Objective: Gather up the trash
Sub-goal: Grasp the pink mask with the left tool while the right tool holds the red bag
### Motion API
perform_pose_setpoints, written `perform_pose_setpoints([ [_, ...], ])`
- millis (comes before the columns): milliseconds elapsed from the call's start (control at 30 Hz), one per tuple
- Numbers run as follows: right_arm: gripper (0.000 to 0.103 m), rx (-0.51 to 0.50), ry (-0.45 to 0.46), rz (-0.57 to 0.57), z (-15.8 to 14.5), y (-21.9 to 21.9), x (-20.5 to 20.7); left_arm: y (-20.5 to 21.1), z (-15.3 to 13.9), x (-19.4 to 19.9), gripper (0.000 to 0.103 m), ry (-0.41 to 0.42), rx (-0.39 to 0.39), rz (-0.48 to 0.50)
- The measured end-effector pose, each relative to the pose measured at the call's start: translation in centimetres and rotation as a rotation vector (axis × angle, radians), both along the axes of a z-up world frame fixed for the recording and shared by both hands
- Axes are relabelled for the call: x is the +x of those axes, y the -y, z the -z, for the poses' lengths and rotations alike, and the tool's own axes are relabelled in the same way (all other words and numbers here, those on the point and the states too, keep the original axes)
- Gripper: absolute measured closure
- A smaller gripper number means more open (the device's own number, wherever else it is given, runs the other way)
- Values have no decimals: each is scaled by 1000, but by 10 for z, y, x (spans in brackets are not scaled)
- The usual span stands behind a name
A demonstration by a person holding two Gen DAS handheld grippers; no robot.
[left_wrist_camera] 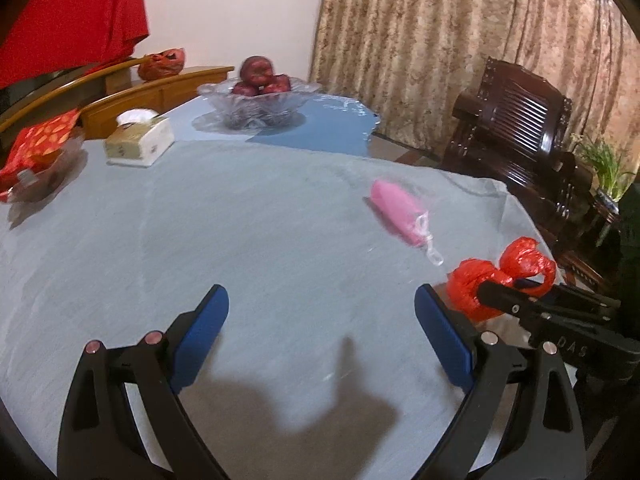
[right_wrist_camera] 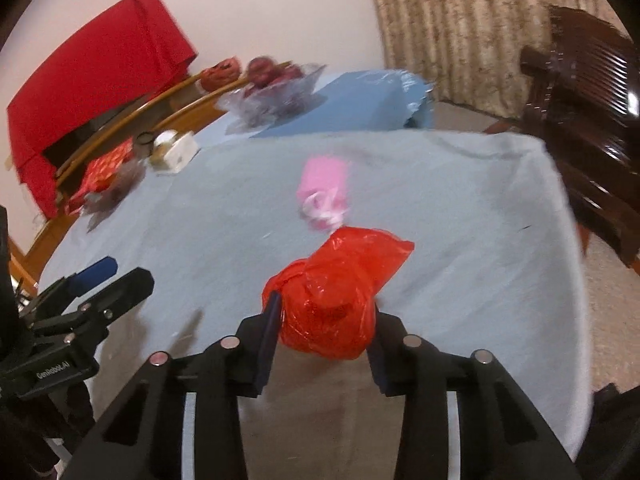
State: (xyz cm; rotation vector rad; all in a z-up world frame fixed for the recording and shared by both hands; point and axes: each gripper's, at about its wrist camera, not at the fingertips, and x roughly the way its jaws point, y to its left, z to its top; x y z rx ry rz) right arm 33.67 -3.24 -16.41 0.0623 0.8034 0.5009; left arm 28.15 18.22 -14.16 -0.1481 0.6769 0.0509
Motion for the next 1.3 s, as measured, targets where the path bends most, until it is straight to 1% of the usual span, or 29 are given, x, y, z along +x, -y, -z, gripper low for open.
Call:
perform_pose_setpoints([
  [200,64,-13,12,101,-8,40,30,33,-7,45,11,21,6,58],
  [367,64,-20,18,136,-8,57,48,52,-4,78,11,16,22,83],
  [500,64,-17,18,153,-6,64,58,61,4,101,12,-5,22,86],
  [633,64,-1,13,164,-4,68,63,65,16,126,13,-49,17,82],
  [667,64,3,12,167,-3,69,64,66,20,133,16,-64,17,81],
  [700,64,6,11,169,-3,70,64,66,23,138,23,-77,16,84],
  [800,64,24,5,182,-1,76,68,71,33,156,27,-127,5,100],
  [867,64,34,0,187,-1,78,70,75,38,163,36,-159,1,116],
  [933,64,40,2,188,-1,80,69,78,44,167,59,-189,-11,136],
  [1000,64,42,4,186,-2,81,68,81,46,168,65,-191,-6,147],
  [1033,64,43,5,187,-2,81,67,82,45,168,76,-187,-12,158],
  [1133,64,51,4,190,-3,83,63,79,45,163,89,-182,-28,156],
  [1300,64,63,19,189,-11,85,53,79,34,142,92,-141,-14,153],
])
